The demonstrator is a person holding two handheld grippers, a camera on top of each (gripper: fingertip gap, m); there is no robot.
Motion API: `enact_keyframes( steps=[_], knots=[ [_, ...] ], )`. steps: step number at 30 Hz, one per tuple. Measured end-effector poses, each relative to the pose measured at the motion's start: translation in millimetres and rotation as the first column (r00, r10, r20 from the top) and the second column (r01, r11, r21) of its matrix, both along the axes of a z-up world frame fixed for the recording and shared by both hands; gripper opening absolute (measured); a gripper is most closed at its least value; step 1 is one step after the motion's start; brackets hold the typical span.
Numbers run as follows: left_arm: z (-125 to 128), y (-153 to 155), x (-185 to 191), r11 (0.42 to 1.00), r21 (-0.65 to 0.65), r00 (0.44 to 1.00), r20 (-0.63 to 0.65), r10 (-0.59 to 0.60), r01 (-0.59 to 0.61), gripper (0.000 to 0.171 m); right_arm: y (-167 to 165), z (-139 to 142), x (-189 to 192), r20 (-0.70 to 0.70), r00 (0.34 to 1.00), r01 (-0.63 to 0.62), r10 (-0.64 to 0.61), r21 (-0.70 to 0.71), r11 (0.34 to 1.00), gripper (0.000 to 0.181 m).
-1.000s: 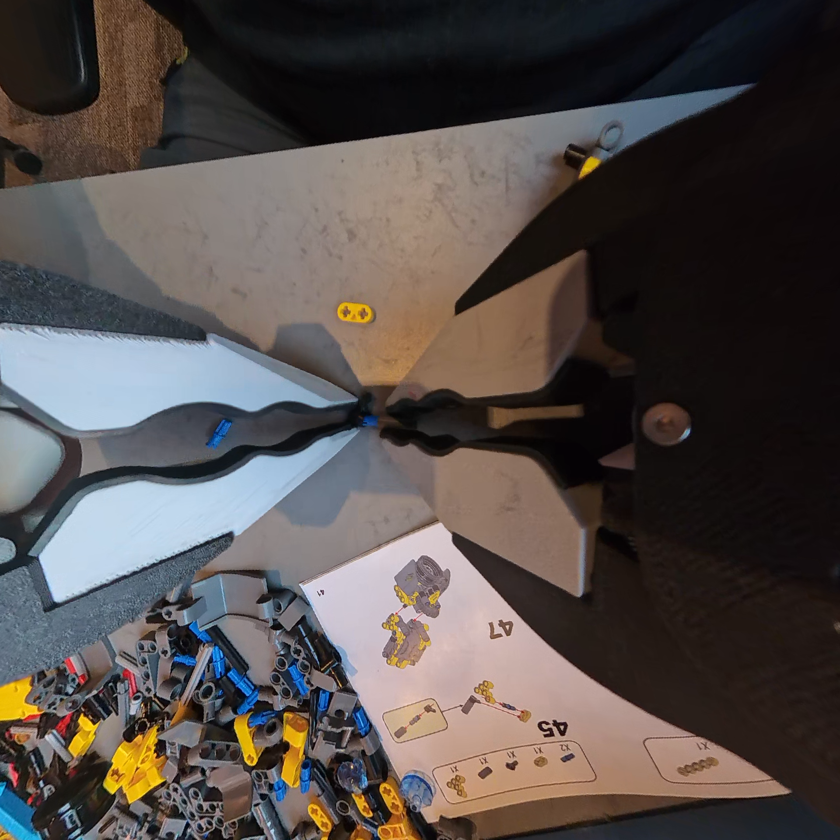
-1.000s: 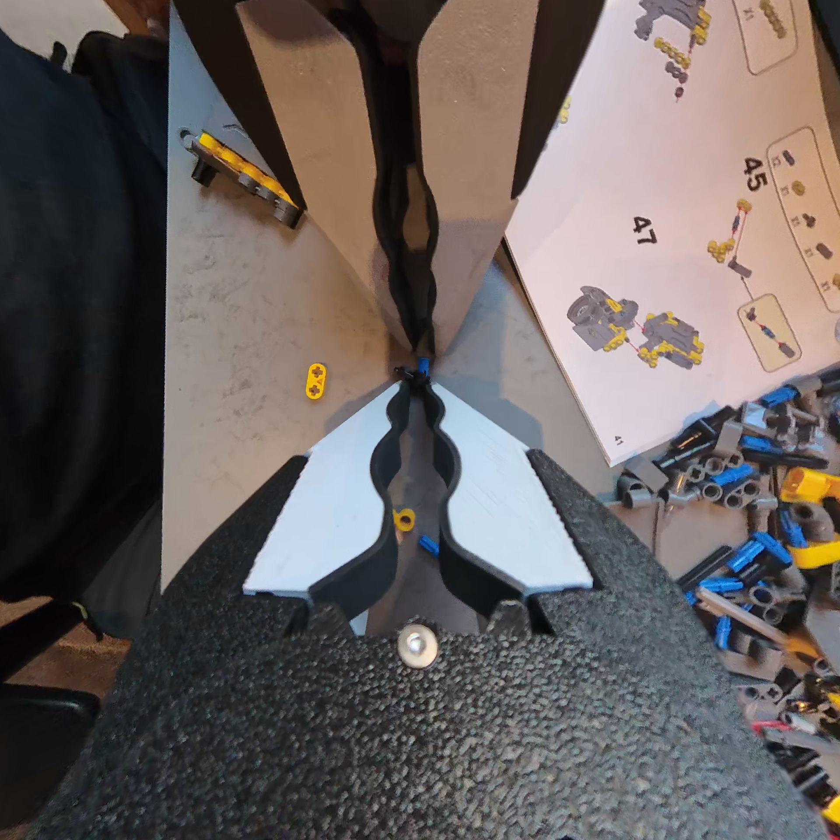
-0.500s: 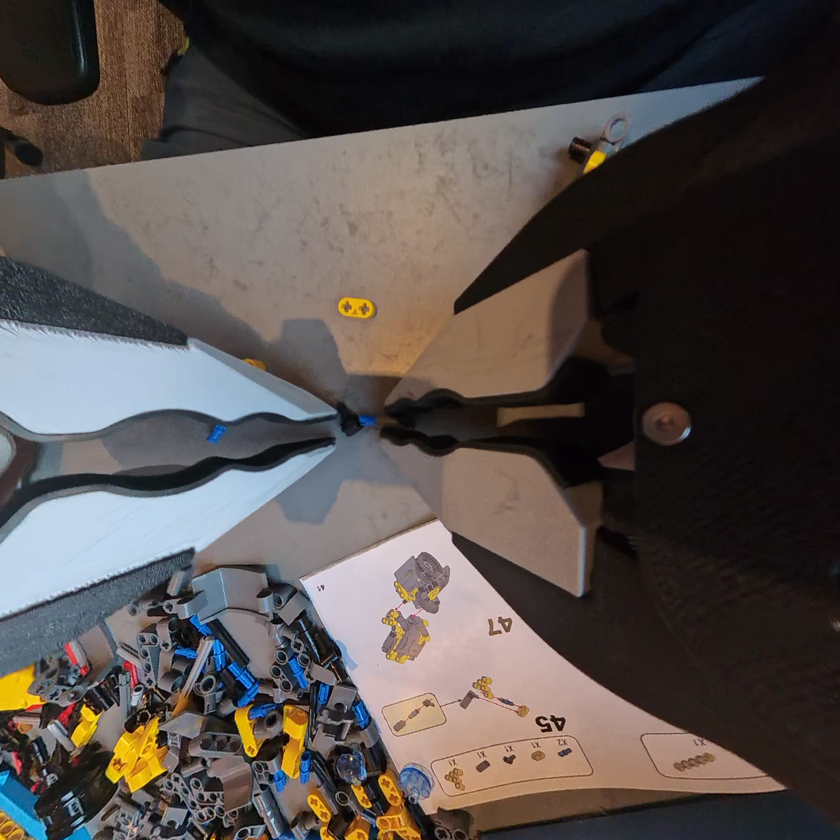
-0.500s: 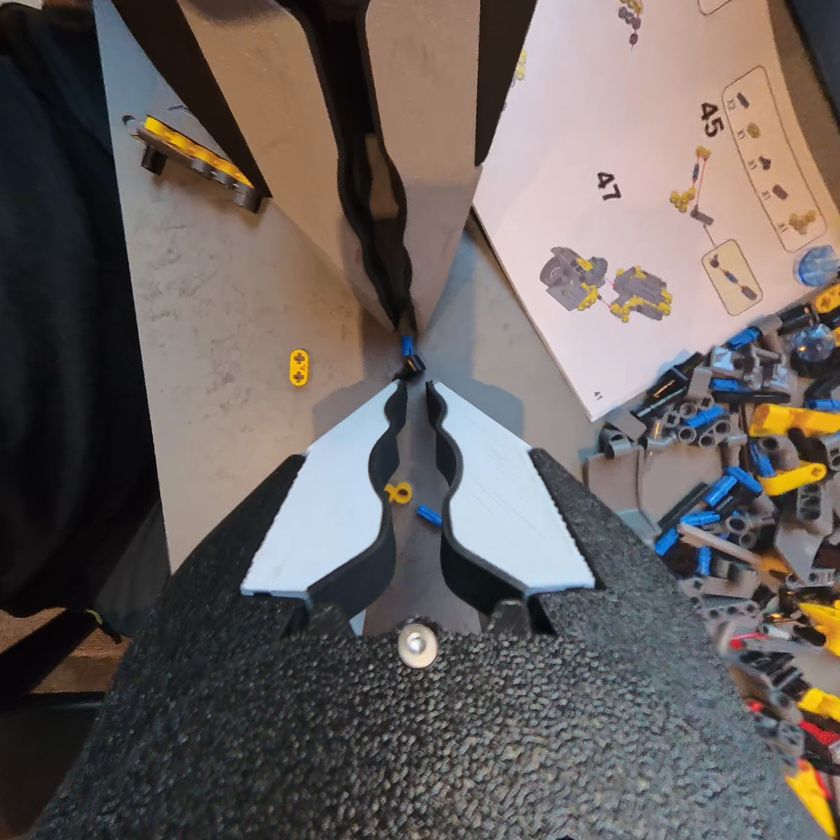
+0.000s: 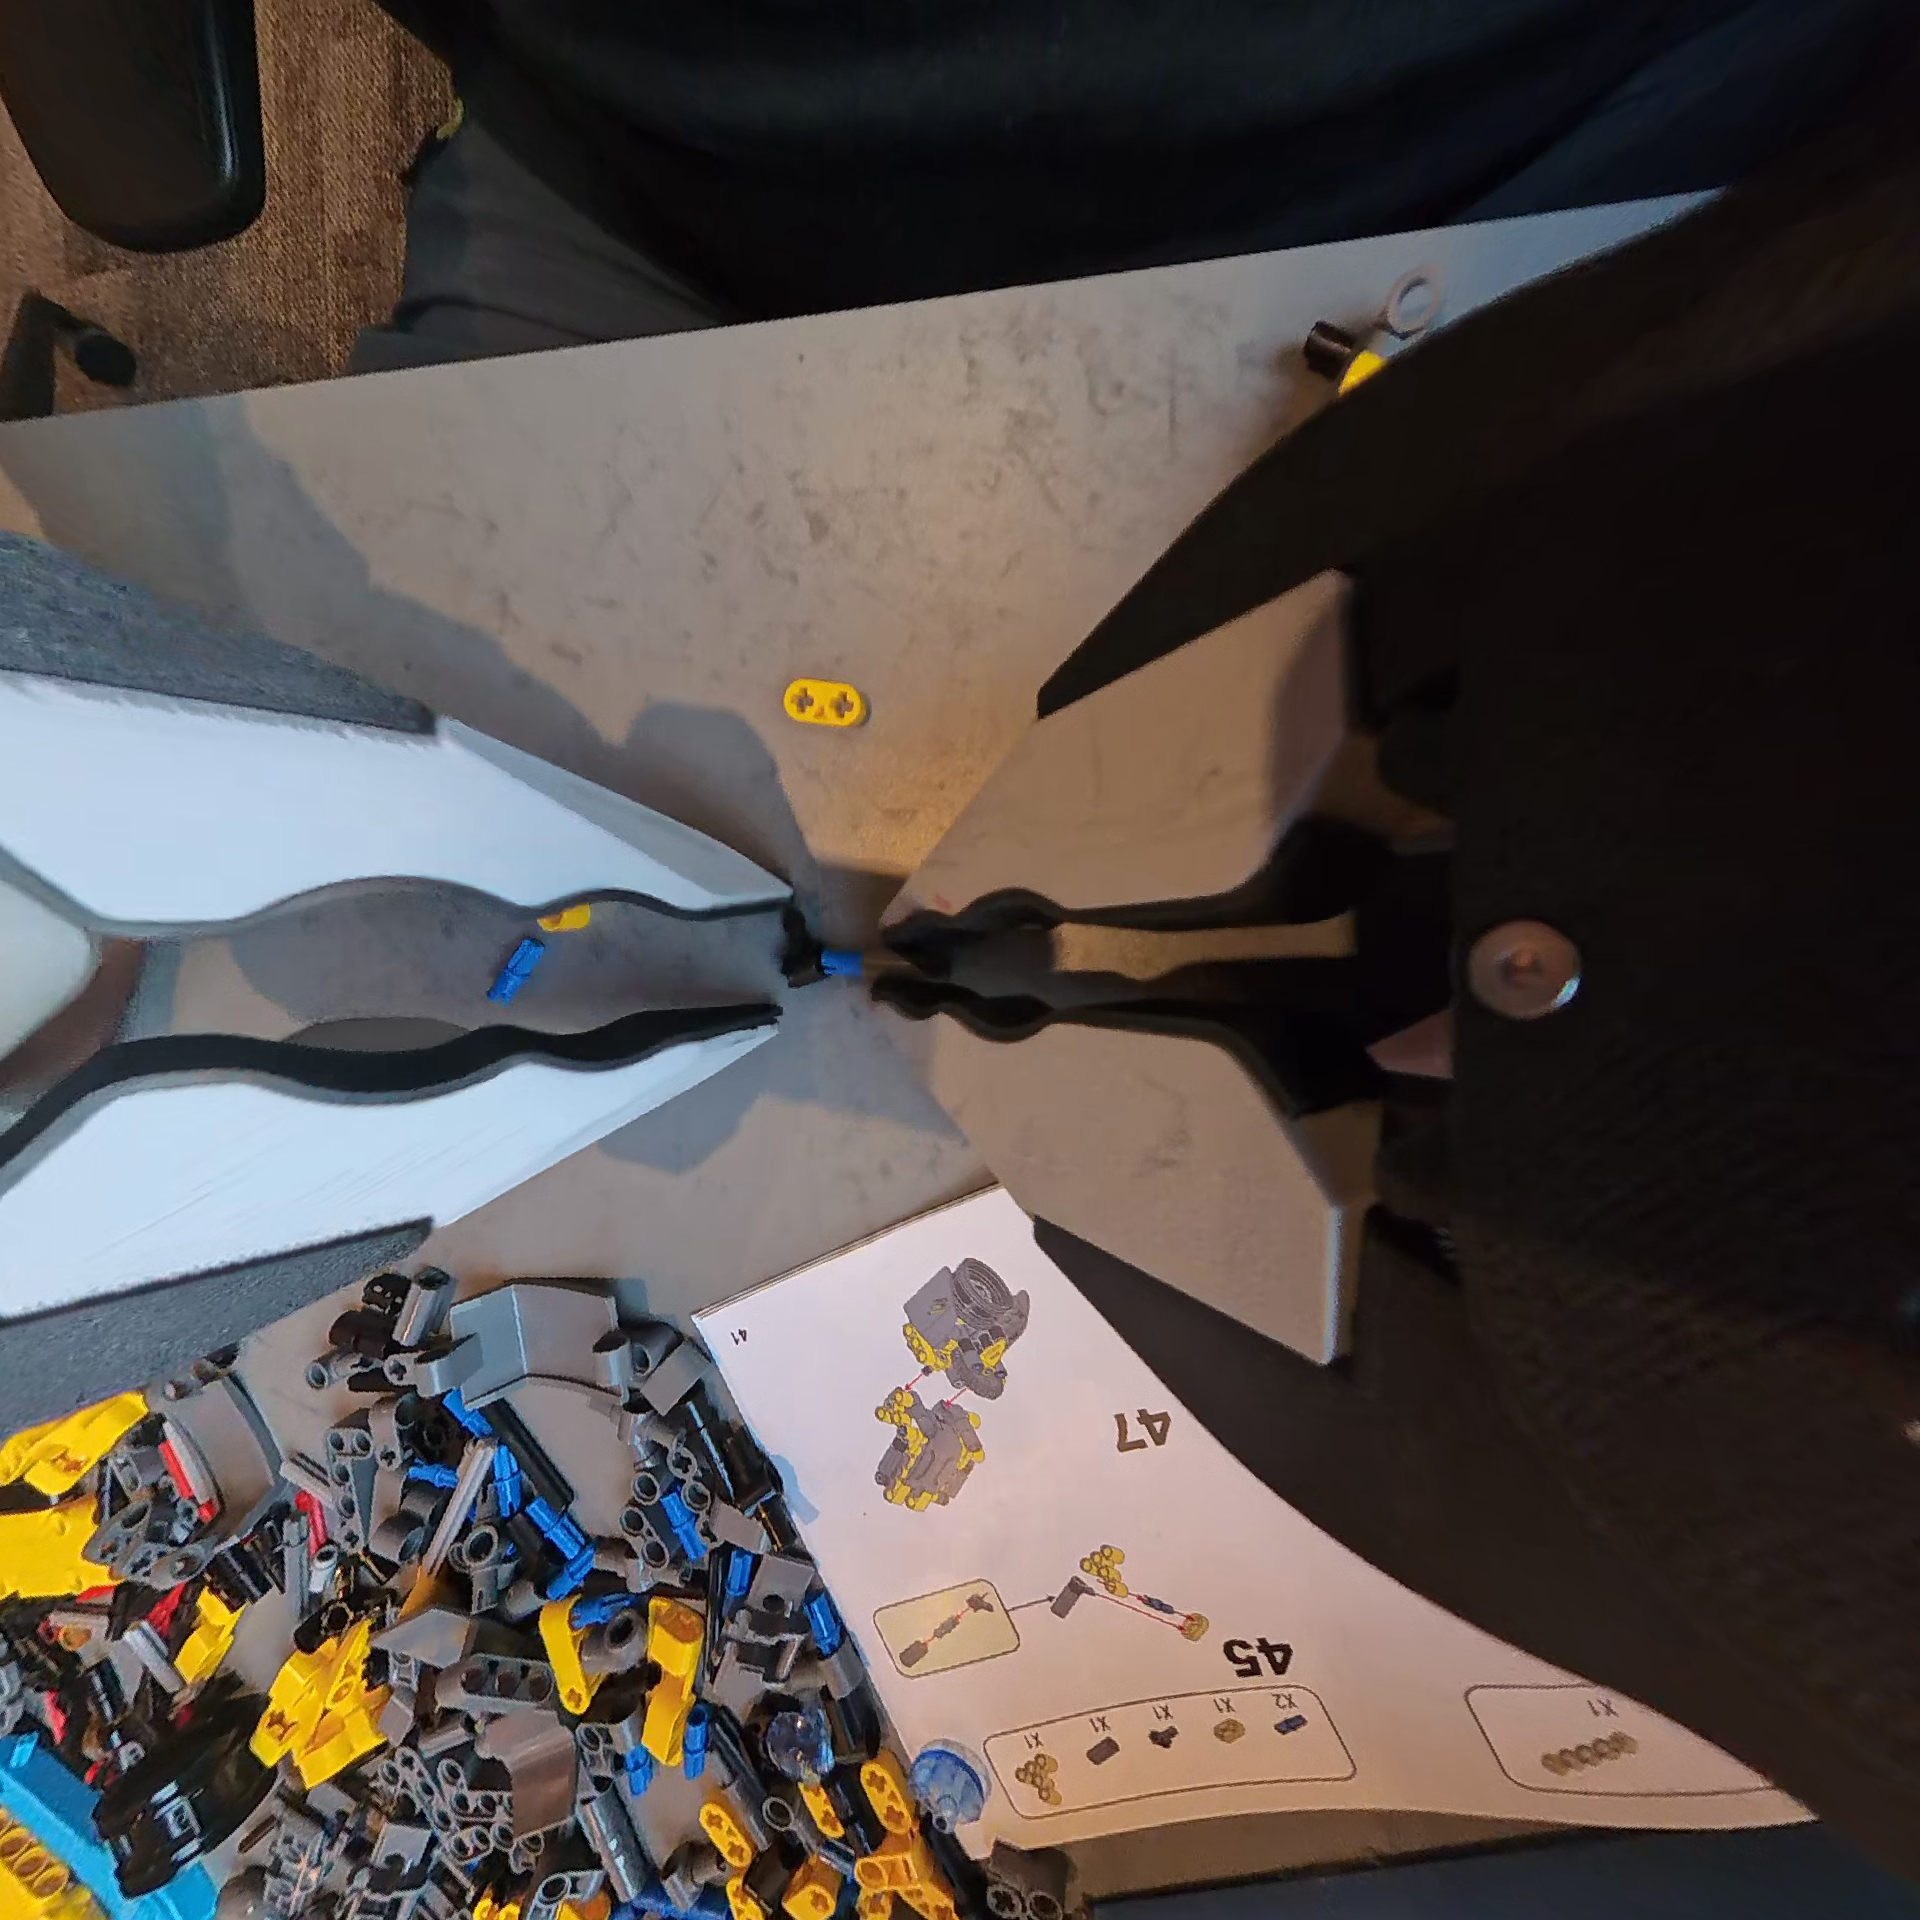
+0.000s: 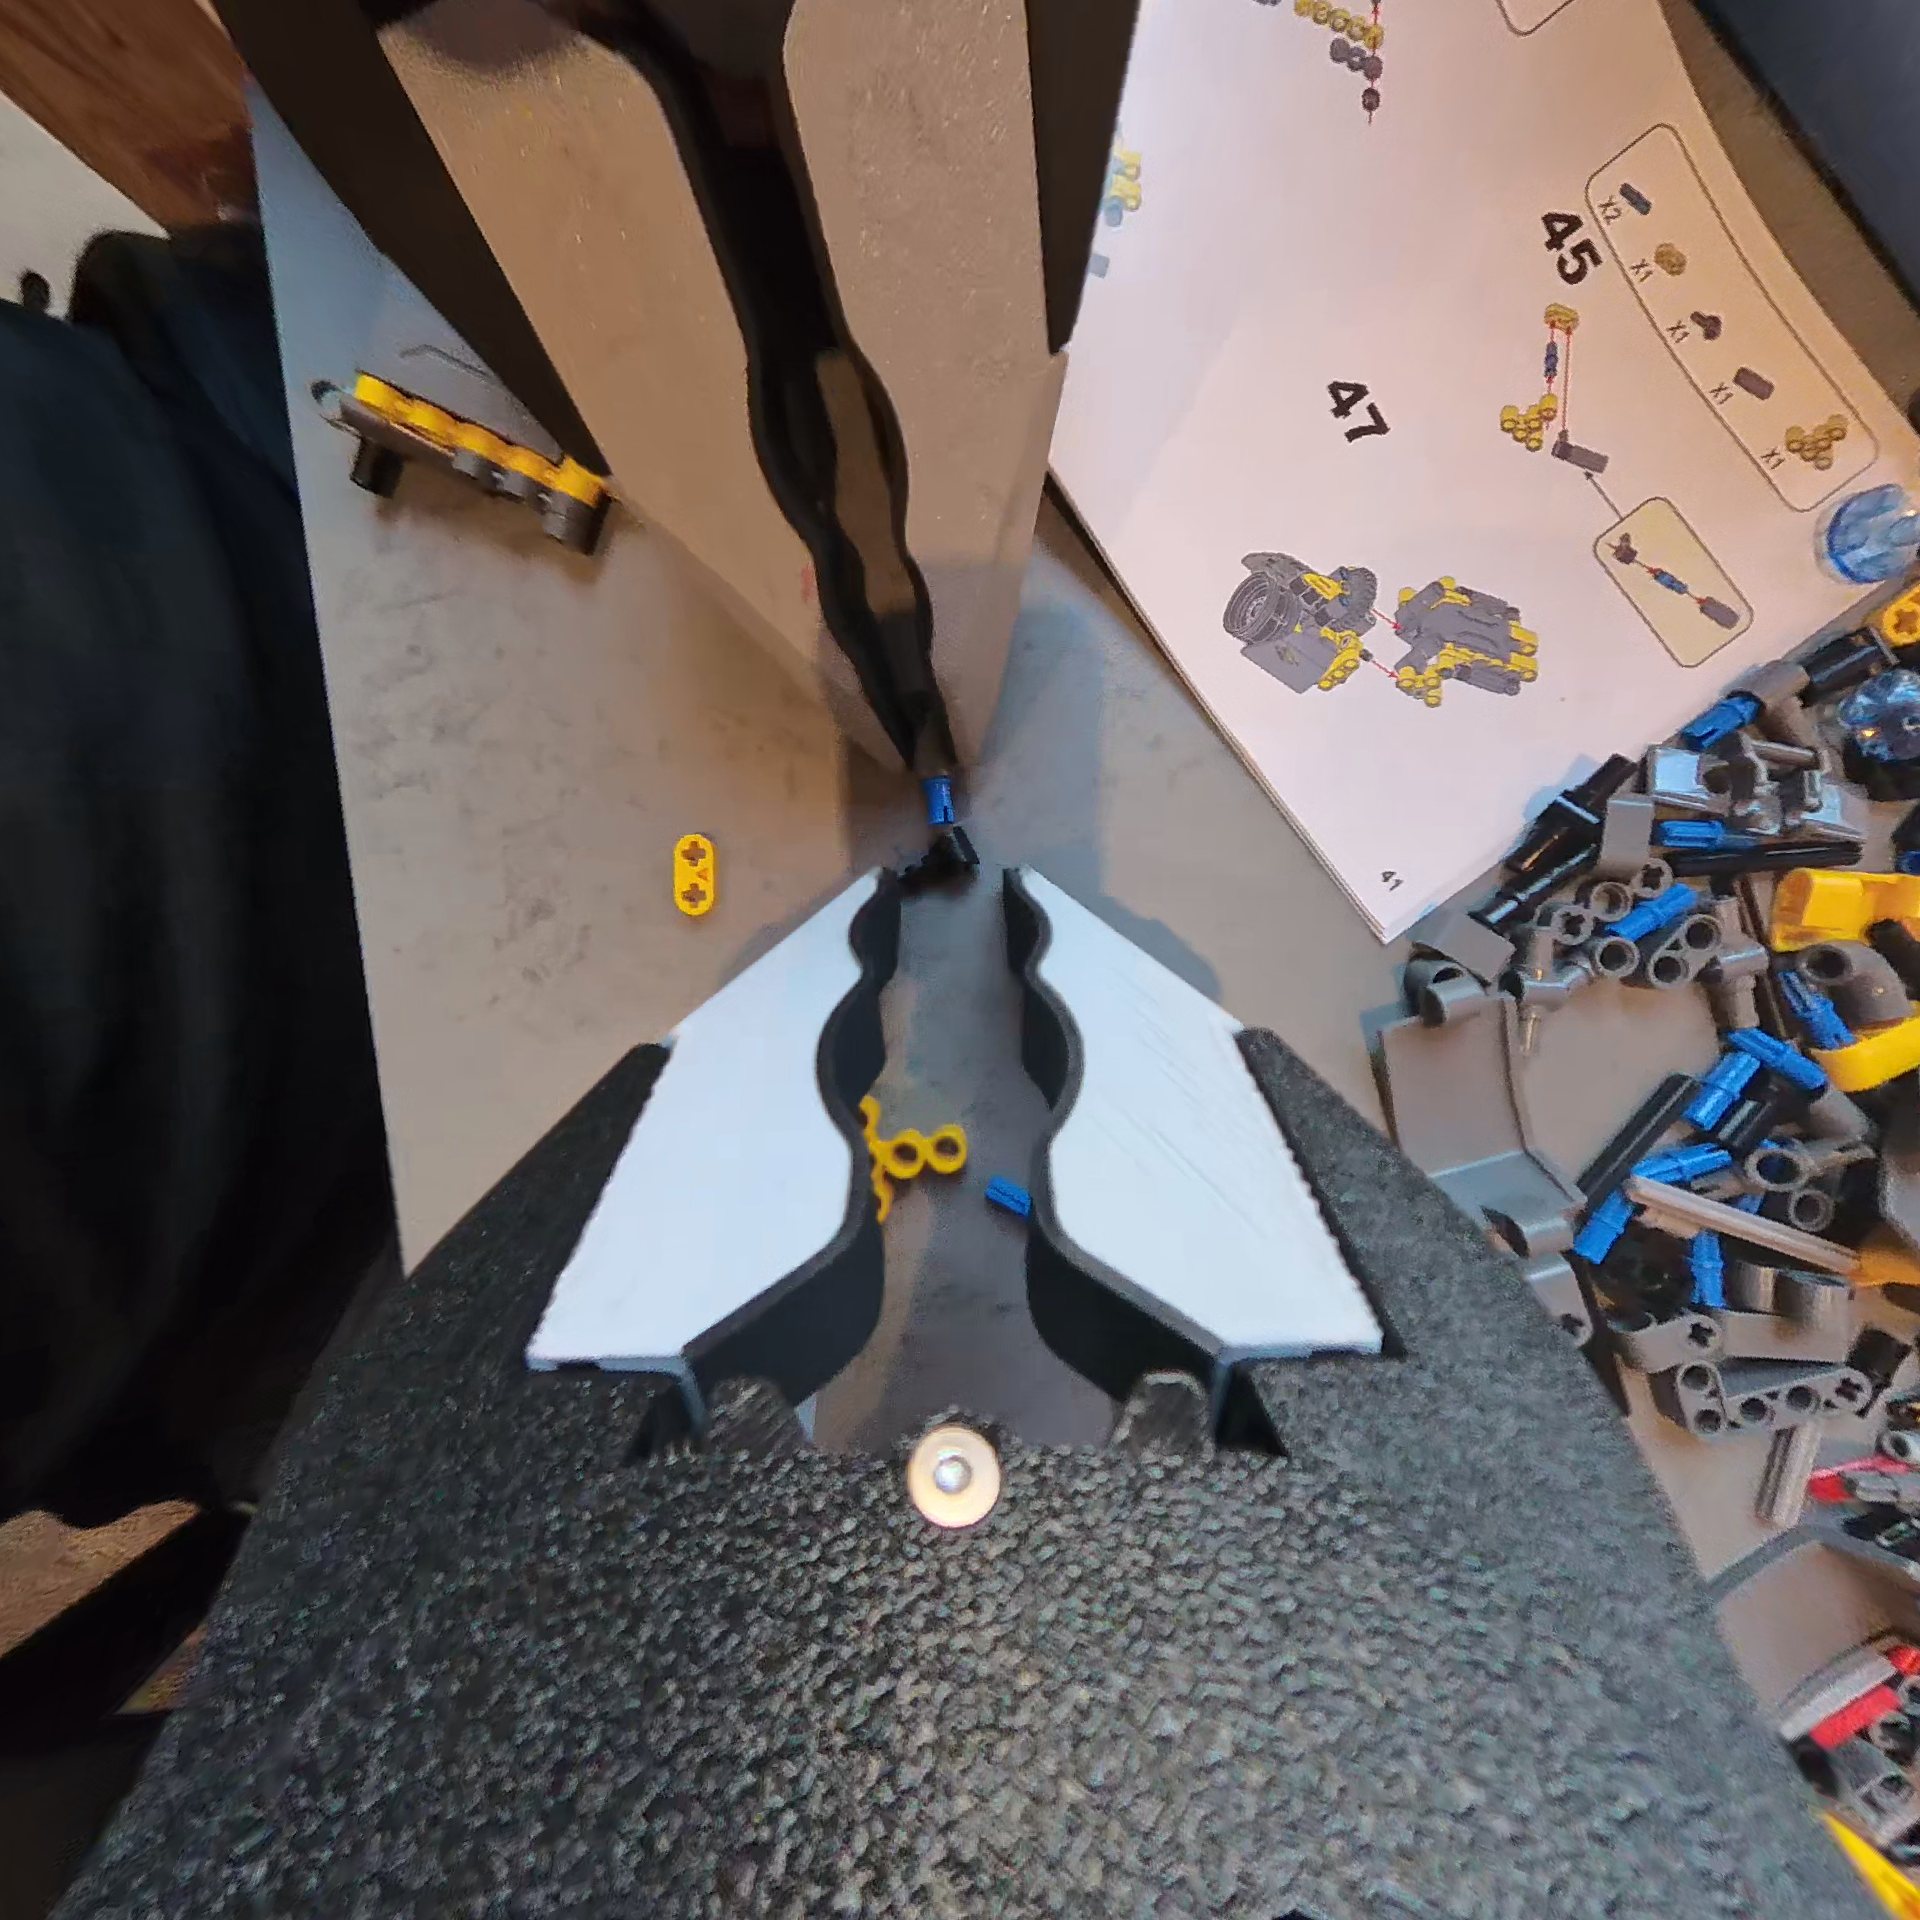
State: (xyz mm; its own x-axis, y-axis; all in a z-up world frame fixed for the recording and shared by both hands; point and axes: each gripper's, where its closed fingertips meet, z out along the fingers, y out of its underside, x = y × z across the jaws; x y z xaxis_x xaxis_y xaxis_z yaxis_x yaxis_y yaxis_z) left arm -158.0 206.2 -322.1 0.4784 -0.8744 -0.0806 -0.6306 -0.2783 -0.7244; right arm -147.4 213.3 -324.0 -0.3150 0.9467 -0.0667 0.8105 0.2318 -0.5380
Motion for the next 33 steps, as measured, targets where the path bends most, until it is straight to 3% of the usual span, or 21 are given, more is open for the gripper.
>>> enact_keyframes(
  steps=[33],
  knots=[
    [-2.6, -0.8, -3.8, 0.993, -0.103, 0.997, 0.037, 0.066, -0.062, 0.002, -6.4, -2.0, -6.7, -0.034, 0.994, 0.095, -0.100, -0.118, 0.988, 0.013]
  ],
)
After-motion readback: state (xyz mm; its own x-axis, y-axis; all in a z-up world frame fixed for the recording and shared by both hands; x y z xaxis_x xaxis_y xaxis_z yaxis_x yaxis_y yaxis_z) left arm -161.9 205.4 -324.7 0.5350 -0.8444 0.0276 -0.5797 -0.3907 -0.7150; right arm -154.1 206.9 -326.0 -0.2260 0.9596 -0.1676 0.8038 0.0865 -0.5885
